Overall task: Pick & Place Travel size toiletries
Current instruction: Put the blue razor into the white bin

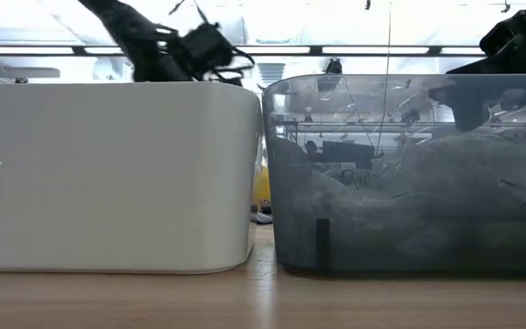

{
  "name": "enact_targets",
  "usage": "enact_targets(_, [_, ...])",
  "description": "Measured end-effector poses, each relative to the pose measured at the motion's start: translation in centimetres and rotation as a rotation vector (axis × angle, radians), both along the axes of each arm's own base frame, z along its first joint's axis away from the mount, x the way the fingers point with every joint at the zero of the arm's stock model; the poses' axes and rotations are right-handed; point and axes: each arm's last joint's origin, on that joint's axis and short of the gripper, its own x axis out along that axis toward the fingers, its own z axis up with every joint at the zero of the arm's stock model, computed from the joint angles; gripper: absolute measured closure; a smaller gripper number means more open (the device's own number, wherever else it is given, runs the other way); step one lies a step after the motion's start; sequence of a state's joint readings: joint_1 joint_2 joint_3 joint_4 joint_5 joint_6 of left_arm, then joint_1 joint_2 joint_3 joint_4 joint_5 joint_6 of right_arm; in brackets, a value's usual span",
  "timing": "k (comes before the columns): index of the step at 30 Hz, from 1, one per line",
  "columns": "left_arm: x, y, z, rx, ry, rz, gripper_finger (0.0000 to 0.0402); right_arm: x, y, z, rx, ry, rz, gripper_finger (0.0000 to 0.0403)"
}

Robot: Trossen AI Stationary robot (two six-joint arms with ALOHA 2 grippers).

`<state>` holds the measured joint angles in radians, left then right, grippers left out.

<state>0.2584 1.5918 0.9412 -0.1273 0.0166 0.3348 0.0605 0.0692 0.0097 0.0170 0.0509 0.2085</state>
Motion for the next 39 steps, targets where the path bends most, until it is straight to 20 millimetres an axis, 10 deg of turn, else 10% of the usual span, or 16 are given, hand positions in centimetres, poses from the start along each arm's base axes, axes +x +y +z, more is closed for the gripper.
enact_targets(14, [-5.8,-5.0,1.3,-0.041,-0.34,-0.053,0.0369,0.0,0.0,0.0,0.0,-0.002,0.001,0.0235])
enact_targets(39, [-7.1,-14.6,2.0,-0.089,-0.415,-0.344,0.0369,0.0,0.0,0.0,0.0,-0.001,0.001,0.031])
